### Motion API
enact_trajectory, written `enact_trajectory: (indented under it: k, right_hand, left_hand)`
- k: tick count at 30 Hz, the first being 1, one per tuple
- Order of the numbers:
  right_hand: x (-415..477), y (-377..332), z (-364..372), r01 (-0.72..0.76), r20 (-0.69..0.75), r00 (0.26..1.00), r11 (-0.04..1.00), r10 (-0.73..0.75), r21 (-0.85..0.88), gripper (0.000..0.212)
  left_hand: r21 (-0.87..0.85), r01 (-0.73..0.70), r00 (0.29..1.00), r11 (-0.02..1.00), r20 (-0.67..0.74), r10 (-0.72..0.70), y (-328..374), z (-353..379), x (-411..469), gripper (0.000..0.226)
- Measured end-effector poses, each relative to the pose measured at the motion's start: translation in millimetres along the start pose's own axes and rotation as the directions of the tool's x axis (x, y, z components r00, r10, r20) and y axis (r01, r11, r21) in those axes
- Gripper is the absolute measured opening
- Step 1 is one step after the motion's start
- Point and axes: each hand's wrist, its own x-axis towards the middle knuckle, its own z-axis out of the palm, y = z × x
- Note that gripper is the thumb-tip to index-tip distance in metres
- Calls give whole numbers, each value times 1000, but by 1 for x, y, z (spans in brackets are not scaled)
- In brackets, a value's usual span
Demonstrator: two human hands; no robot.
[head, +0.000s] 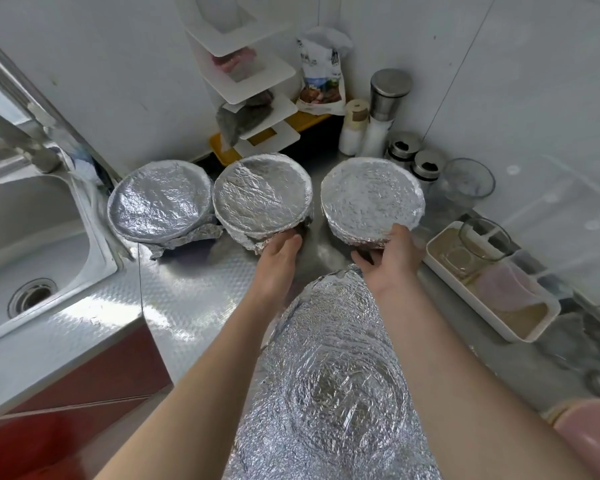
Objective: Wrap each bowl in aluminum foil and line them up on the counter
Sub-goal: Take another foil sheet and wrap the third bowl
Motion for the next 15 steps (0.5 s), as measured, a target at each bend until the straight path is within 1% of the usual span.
enact_trajectory:
  k: [5,8,10,12,15]
  right_hand:
    - [3,7,6,-17,82,996,998,21,-54,27]
    - [5,11,11,-31,121,992,997,39,-72,43]
    - [7,12,16,-41,148,988,997,51,-70,48]
    - [10,10,22,-36,155,987,996,48,-81,49]
    - [14,3,31,-22,120,992,993,36,-118,44]
  left_hand:
    - [4,10,998,1000,-66,-10,-4,-10,-5,34]
    - [7,8,997,1000,-80,-8,-5,-12,-8,34]
    - [10,9,996,1000,-89,-8,-4,-14,-9,34]
    - [26,4,997,1000,-83,-2,-3,-14,-9,36]
    - [81,-10,998,997,-62,15,-1,-15,-11,41]
